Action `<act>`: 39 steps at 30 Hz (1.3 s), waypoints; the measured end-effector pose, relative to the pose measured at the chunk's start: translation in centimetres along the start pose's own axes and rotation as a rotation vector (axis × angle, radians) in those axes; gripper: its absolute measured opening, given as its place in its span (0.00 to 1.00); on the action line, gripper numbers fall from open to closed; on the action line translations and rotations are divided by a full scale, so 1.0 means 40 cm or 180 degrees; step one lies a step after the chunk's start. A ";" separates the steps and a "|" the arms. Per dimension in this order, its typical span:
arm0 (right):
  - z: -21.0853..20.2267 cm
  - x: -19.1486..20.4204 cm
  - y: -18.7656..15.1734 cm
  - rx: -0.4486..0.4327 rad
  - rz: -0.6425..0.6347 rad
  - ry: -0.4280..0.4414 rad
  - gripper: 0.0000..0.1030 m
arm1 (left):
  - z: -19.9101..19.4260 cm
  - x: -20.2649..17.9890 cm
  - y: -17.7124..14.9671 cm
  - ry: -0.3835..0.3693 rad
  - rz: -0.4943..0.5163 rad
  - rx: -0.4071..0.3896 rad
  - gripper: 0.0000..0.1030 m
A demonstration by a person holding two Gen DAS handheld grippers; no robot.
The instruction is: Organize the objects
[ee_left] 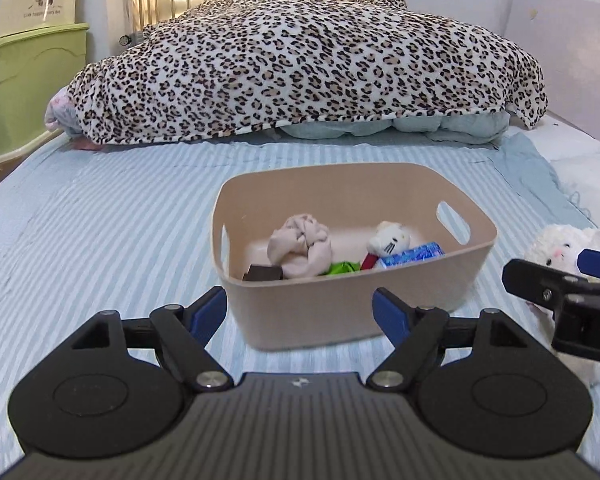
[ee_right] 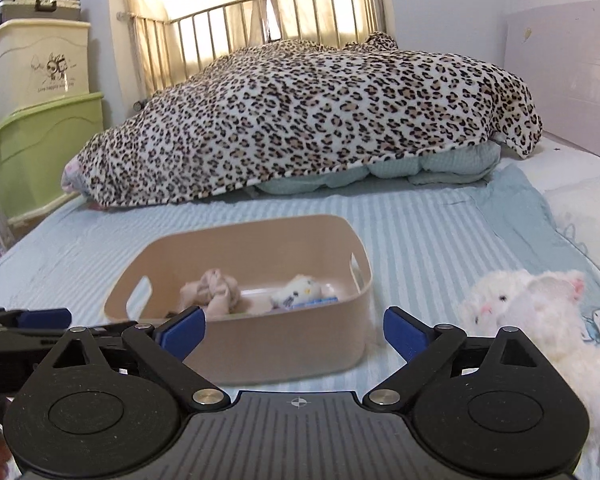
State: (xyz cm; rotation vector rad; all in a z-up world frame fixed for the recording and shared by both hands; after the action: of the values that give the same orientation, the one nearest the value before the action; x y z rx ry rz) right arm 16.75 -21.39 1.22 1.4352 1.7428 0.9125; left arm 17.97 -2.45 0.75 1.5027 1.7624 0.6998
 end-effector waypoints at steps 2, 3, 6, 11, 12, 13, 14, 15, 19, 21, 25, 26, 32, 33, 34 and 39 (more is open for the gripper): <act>-0.021 0.009 -0.015 0.0019 -0.0044 -0.0015 0.94 | -0.019 0.009 -0.012 -0.0008 -0.0023 0.0009 0.78; -0.031 0.015 -0.024 0.0029 -0.0061 -0.0017 0.94 | -0.028 0.013 -0.019 -0.0017 -0.0043 0.0015 0.78; -0.058 0.030 -0.046 0.0056 -0.0097 -0.0015 0.94 | -0.050 0.021 -0.038 -0.0029 -0.0051 0.0027 0.78; -0.097 0.049 -0.076 0.0097 -0.0178 -0.0049 0.94 | -0.071 0.020 -0.076 -0.0042 -0.0031 0.0077 0.78; -0.104 0.051 -0.082 0.0104 -0.0185 -0.0053 0.94 | -0.076 0.020 -0.084 -0.0044 -0.0031 0.0086 0.78; -0.110 0.052 -0.089 0.0110 -0.0184 -0.0052 0.94 | -0.081 0.020 -0.090 -0.0047 -0.0024 0.0091 0.78; -0.117 0.054 -0.095 0.0118 -0.0178 -0.0052 0.94 | -0.086 0.021 -0.097 -0.0049 -0.0012 0.0092 0.78; -0.122 0.054 -0.101 0.0127 -0.0176 -0.0050 0.94 | -0.092 0.021 -0.102 -0.0050 0.0003 0.0092 0.78; -0.140 0.052 -0.124 0.0158 -0.0153 -0.0025 0.95 | -0.113 0.022 -0.124 -0.0094 0.0007 0.0118 0.78; -0.147 0.046 -0.134 0.0181 -0.0111 -0.0017 0.95 | -0.123 0.020 -0.137 -0.0099 0.0035 0.0120 0.78; -0.163 0.033 -0.150 0.0201 -0.0047 -0.0027 0.95 | -0.135 0.019 -0.159 -0.0100 0.0070 0.0140 0.78; -0.167 0.031 -0.155 0.0207 -0.0037 -0.0028 0.95 | -0.138 0.020 -0.161 -0.0103 0.0060 0.0143 0.78; -0.196 0.036 -0.184 0.0243 0.0026 0.0030 0.95 | -0.154 0.025 -0.177 -0.0124 0.0053 0.0157 0.78; -0.199 0.038 -0.187 0.0248 0.0017 0.0034 0.95 | -0.157 0.024 -0.179 -0.0119 0.0062 0.0154 0.78; -0.202 0.040 -0.191 0.0254 0.0005 0.0033 0.95 | -0.158 0.024 -0.182 -0.0126 0.0065 0.0159 0.78; -0.216 0.045 -0.202 0.0257 0.0009 0.0028 0.95 | -0.167 0.033 -0.191 -0.0131 0.0011 0.0177 0.78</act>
State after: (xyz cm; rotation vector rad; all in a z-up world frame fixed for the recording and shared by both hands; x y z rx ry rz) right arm 5.09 -21.51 -1.38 1.4875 1.8026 0.8598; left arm 7.98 -2.24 -1.39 1.5466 1.7619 0.6220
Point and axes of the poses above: each gripper's, at about its wrist camera, not at the fingertips, and z roughly the way its jaws point, x to its left, y to its top, the point moved 9 cm from there along z, roughly the way its jaws point, and after that the axes turned 14 degrees about -z, right-handed, at the moved point
